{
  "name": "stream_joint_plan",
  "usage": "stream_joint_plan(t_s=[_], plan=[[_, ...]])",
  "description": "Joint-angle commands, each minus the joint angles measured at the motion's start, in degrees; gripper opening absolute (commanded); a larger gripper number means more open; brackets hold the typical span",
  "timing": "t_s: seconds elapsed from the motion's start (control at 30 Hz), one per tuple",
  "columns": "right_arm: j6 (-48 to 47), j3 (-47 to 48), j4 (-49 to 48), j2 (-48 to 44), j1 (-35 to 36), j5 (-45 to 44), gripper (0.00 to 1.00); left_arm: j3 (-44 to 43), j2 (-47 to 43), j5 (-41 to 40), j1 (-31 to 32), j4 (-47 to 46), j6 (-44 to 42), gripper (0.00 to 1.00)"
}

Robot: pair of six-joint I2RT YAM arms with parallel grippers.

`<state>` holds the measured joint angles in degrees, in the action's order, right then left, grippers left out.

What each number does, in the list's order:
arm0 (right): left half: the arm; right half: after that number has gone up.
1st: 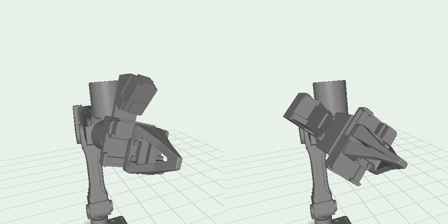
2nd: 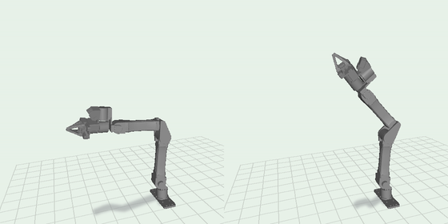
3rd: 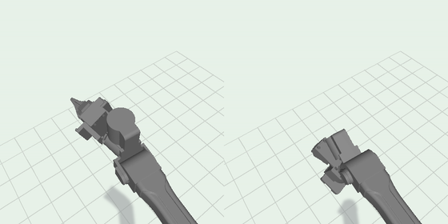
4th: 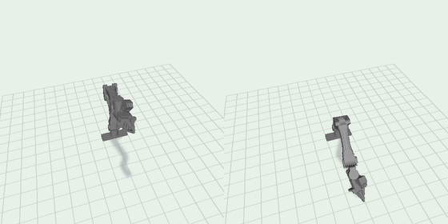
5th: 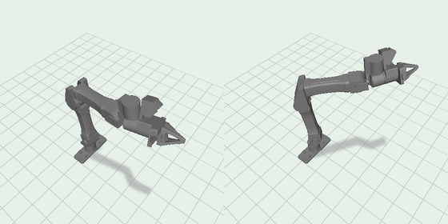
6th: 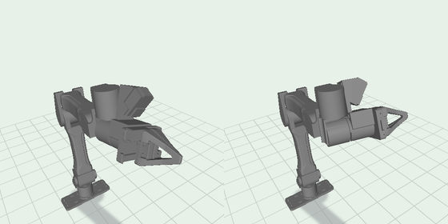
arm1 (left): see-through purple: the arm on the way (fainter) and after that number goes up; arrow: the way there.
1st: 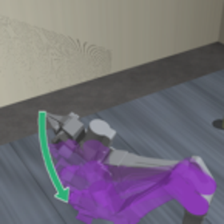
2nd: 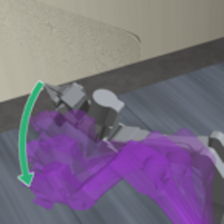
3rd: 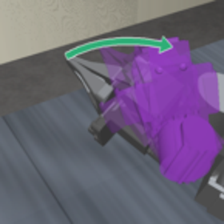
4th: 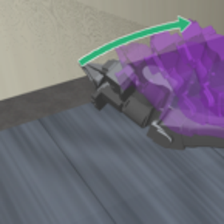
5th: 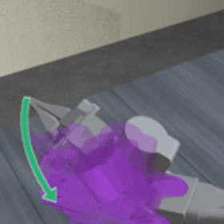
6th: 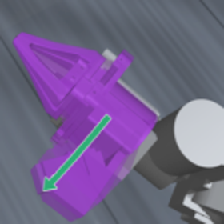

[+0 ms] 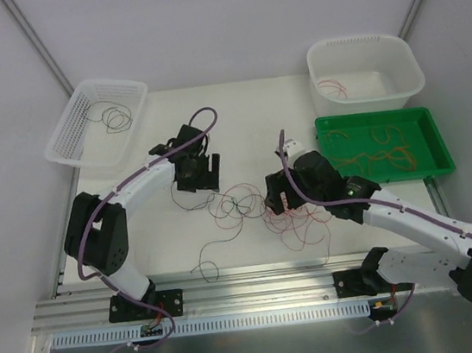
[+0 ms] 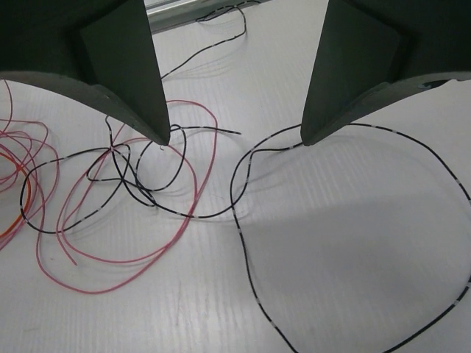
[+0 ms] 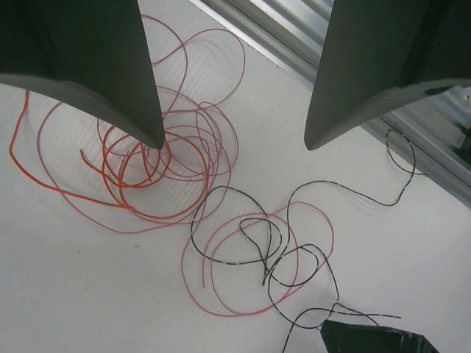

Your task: Untangle the cables

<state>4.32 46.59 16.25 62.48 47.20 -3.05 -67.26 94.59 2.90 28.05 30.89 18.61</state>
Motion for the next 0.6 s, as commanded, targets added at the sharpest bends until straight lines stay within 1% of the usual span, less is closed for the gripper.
stream_joint_plan(t_s=[0.0,0.1,0.17,0.27,0.33,0.43,0.47,0.57], plan=[[-1.4,-2.2,3.1,-6.0,0.3,-2.1,0.81,-1.6,-0.1,-2.6,3.0,0.0,-3.7,0.73],[-2.0,-4.3,4.0,-9.1,0.3,-2.3,0.85,-1.4,1.2,-2.6,3.4,0.0,-9.3,0.73],[-2.8,-5.4,4.5,-12.1,0.3,-2.3,0.88,-1.2,2.6,-2.6,3.7,0.4,-13.0,0.71],[-3.4,-6.1,6.0,-16.0,0.3,-2.5,0.93,-1.0,4.2,-2.5,3.8,0.8,-15.6,0.69],[-4.0,-6.2,7.7,-17.6,0.3,-2.7,0.95,-1.3,5.6,-2.5,3.9,0.9,-16.1,0.68],[-3.9,-6.7,9.1,-21.0,0.3,-3.6,0.96,-2.2,7.9,-2.5,3.9,1.3,-16.6,0.64],[-3.9,-6.8,10.0,-22.4,0.3,-4.2,0.96,-2.6,8.3,-4.3,3.9,1.5,-16.7,0.62],[-4.0,-6.9,11.5,-24.8,0.3,-5.5,0.96,-3.1,10.0,-5.4,4.0,1.6,-16.3,0.56]])
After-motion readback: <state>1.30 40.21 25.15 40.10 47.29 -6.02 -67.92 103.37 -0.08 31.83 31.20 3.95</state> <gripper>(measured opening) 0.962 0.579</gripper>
